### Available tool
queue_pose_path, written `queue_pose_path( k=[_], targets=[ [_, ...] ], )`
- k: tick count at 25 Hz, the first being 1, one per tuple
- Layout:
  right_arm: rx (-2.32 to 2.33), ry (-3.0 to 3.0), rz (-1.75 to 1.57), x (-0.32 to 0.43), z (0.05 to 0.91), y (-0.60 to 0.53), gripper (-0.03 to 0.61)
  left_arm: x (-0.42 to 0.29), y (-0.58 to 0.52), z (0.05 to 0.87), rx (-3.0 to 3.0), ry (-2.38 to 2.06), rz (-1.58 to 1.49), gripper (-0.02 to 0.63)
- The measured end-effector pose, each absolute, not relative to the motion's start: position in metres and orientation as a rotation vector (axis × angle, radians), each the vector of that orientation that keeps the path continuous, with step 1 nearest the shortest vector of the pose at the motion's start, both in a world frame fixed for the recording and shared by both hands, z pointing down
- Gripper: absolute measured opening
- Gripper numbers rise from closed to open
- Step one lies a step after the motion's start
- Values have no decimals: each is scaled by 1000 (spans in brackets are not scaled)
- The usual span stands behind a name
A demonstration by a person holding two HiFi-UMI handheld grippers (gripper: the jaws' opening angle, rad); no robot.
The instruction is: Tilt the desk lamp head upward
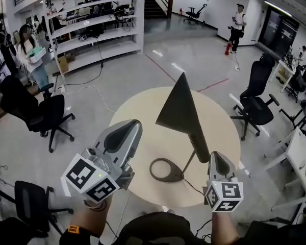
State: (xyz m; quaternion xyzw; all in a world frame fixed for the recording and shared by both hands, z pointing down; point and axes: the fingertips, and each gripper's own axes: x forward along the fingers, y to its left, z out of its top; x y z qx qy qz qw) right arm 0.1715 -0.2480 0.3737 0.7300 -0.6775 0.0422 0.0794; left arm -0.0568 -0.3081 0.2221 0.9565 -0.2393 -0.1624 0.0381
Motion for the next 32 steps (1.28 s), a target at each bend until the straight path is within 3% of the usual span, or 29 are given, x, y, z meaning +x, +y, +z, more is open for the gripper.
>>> queue_pose_path(
  k=[14,22,32],
  targets=[
    [2201,-1958,194,118,412,-194,14,-6,-240,397,2972,-702,53,63],
    [2165,-2033,237,124,431,-142,14,4,-181,432,2913,-790,150,63],
    [2054,-2179,250,180,448,28,14,66,-1,447,2875,-966,185,63]
  ],
)
